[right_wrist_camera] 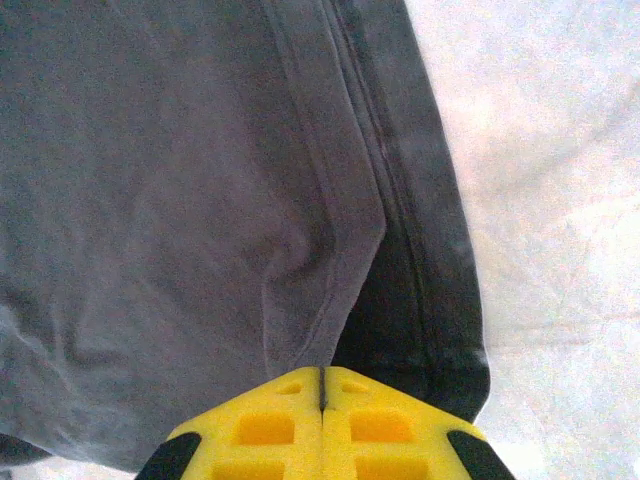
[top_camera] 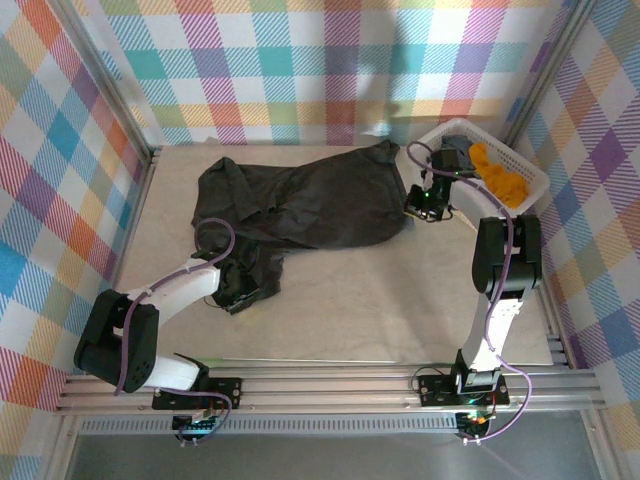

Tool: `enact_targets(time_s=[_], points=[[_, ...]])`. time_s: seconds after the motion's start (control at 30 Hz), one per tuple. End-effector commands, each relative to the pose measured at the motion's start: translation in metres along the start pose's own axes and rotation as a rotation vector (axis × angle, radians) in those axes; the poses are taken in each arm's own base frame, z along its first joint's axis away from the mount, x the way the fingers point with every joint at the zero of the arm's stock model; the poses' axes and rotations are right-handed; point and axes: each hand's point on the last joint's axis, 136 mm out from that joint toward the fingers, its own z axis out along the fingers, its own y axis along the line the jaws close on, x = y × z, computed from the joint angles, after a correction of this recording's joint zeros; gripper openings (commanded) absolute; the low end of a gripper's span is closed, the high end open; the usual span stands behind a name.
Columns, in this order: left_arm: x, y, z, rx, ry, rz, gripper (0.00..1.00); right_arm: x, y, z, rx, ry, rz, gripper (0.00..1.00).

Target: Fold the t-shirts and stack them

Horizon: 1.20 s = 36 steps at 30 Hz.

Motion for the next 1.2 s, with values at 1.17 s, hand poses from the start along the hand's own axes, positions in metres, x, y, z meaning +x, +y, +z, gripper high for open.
enact_targets(time_s=[1.17], points=[[-0.017,0.009,-0.02,-0.055,-0.089,0.017,0.21,-0.072,-0.011,0.039,0.166,-0.047,0.051,0.0]])
